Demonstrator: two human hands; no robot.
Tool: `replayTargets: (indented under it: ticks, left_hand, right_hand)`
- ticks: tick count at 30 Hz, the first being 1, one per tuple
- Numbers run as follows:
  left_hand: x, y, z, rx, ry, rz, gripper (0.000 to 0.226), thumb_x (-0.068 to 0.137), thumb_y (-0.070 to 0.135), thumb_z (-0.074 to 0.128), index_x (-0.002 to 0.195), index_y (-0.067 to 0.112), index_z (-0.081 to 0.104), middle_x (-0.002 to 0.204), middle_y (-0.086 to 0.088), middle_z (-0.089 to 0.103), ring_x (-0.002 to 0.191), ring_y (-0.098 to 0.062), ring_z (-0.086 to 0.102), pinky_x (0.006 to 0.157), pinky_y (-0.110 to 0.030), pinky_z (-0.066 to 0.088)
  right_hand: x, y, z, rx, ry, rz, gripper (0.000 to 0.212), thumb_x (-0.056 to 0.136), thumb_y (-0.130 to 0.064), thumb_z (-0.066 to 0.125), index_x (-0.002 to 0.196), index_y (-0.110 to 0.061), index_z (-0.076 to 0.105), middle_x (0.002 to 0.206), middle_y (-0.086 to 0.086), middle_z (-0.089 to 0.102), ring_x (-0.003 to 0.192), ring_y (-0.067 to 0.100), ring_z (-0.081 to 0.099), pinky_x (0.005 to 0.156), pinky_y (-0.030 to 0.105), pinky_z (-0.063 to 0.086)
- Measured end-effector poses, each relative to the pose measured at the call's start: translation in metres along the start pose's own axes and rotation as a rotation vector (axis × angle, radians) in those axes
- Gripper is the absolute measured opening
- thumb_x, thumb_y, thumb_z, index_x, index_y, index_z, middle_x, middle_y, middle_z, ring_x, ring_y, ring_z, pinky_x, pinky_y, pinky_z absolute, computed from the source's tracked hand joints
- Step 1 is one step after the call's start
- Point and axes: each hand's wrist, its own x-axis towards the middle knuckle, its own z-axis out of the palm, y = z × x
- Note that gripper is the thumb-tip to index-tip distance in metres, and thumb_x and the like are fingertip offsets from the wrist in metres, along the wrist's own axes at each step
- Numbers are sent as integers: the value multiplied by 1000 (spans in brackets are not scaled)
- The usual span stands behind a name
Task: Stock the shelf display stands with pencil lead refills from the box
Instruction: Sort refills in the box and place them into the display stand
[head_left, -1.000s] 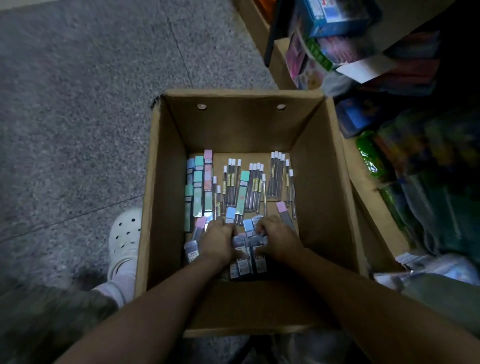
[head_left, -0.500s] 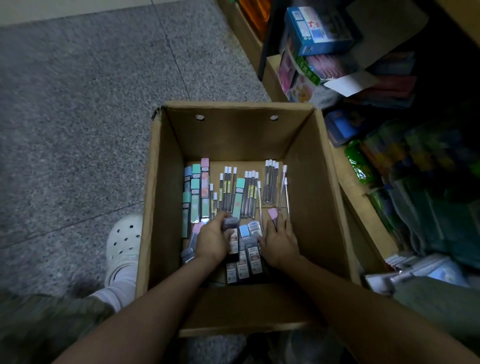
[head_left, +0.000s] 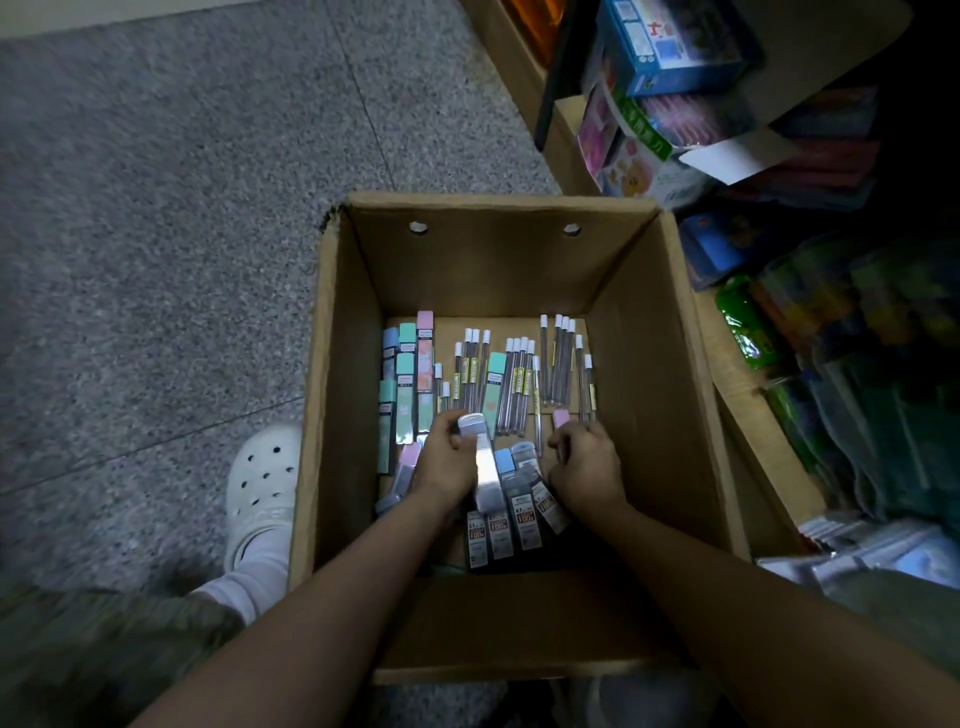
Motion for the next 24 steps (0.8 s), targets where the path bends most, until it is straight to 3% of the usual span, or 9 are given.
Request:
replayTargets:
  ticks: [4, 7, 11, 13, 16, 18, 20, 22, 24]
  left_hand:
    - [-7, 17, -3, -143, -45, -61, 28, 102, 12, 43, 130, 14, 44, 116, -19, 61, 105, -38, 63, 94, -56, 50]
    - [-17, 42, -10, -163, -139, -46, 29, 100, 9, 47, 126, 20, 40, 119, -20, 62, 101, -36, 66, 90, -55, 54]
    - [-40, 87, -17, -53, -247, 111, 54, 88, -8, 61, 133, 14, 42, 104, -10, 67, 85, -22, 68, 72, -35, 60]
    - [-56, 116, -21, 92, -275, 264, 59, 86, -11, 61, 136, 13, 42, 106, -10, 64, 89, -22, 66, 73, -34, 59]
    - [-86, 170, -24, 253, -358, 470, 68, 85, -12, 62, 141, 16, 36, 117, -14, 58, 100, -24, 63, 87, -44, 55]
    - [-107, 202, -26, 308, -446, 585, 68, 84, -12, 62, 139, 18, 37, 114, -10, 61, 90, -11, 66, 76, -32, 59]
    - [-128, 229, -22, 331, -498, 667, 65, 85, -12, 61, 137, 18, 38, 113, -10, 62, 84, -8, 68, 69, -27, 58]
    - [-146, 248, -12, 233, -502, 722, 62, 85, -18, 58, 136, 13, 39, 106, -13, 60, 80, -18, 69, 72, -39, 60]
    - [-163, 265, 4, 113, -517, 748, 62, 85, -21, 54, 137, 9, 38, 109, -18, 60, 92, -34, 65, 86, -57, 54]
  right_hand:
    - [-2, -20, -19, 381, -9, 209, 26, 82, 6, 66, 103, -9, 61, 106, 2, 61, 104, 20, 61, 85, 31, 56]
    - [-7, -40, -41, 649, -51, 357, 38, 82, 13, 61, 108, -14, 55, 99, 3, 58, 86, 17, 61, 55, 19, 50]
    - [-24, -69, -81, 872, 58, 253, 49, 79, 20, 55, 117, -11, 53, 94, 9, 60, 75, 17, 58, 52, 20, 47]
    - [-36, -82, -110, 914, 72, 119, 60, 78, 24, 53, 123, -17, 50, 81, 8, 62, 64, 16, 56, 47, 22, 46]
    - [-55, -97, -164, 821, 143, -81, 70, 78, 21, 55, 127, -28, 49, 73, 2, 66, 64, 13, 61, 56, 25, 48]
    - [-68, -106, -202, 730, 221, -185, 64, 77, 16, 60, 123, -28, 52, 66, -11, 66, 60, 1, 61, 59, 18, 48]
    - [-84, -112, -237, 684, 282, -275, 60, 76, 13, 63, 120, -27, 55, 72, -10, 64, 64, 6, 62, 67, 27, 53]
    - [-101, -116, -266, 645, 347, -342, 60, 77, 10, 64, 116, -34, 53, 83, -2, 63, 72, 13, 62, 76, 41, 56]
    - [-117, -115, -291, 601, 393, -371, 61, 80, 6, 64, 123, -35, 50, 91, 3, 62, 76, 16, 64, 80, 47, 56]
